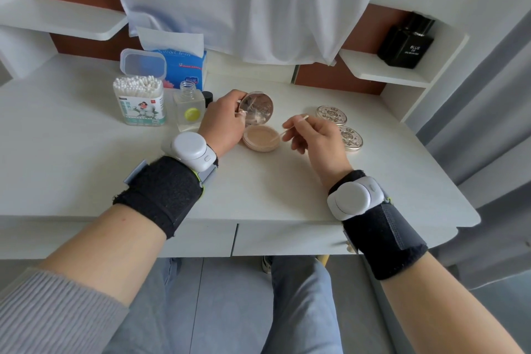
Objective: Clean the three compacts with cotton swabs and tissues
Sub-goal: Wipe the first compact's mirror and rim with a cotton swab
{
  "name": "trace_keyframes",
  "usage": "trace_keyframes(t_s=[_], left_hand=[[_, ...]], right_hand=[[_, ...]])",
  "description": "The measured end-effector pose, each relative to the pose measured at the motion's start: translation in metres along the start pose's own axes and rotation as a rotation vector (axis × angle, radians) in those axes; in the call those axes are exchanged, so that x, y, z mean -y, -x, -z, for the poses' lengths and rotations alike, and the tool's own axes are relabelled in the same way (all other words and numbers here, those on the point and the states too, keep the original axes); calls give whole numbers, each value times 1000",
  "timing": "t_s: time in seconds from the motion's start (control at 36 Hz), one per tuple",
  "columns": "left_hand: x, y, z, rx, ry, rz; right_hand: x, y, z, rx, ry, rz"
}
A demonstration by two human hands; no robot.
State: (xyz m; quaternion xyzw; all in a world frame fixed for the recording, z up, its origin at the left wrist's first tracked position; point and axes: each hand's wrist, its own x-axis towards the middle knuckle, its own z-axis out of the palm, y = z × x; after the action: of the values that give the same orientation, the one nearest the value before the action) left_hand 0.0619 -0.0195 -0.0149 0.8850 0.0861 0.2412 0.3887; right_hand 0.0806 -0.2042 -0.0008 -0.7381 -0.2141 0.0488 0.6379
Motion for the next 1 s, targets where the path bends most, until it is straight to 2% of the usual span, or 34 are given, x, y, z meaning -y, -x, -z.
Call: trace_keyframes(t_s=[0.11,0.25,0.36,0.53,0.64,0.78,1.0], left_hand=[[-5,8,3,-37,41,15],[-11,23,7,-137,-63,16],[-17,37,10,-135,-109,18],[-16,42,11,-115,5,22],[-17,43,11,22,79,21],[-14,41,10,161,101,55],[-13,39,10,148,22,14]], right_hand=[[-3,-4,6,-206,25,-48],[-2,-3,5,-200,43,-61],[1,-2,4,-202,32,-62],[5,1,0,-142,14,-16],[4,2,0,-114,16,2],[-2,0,-1,37,57,62],[-6,0,-6,89,156,94]])
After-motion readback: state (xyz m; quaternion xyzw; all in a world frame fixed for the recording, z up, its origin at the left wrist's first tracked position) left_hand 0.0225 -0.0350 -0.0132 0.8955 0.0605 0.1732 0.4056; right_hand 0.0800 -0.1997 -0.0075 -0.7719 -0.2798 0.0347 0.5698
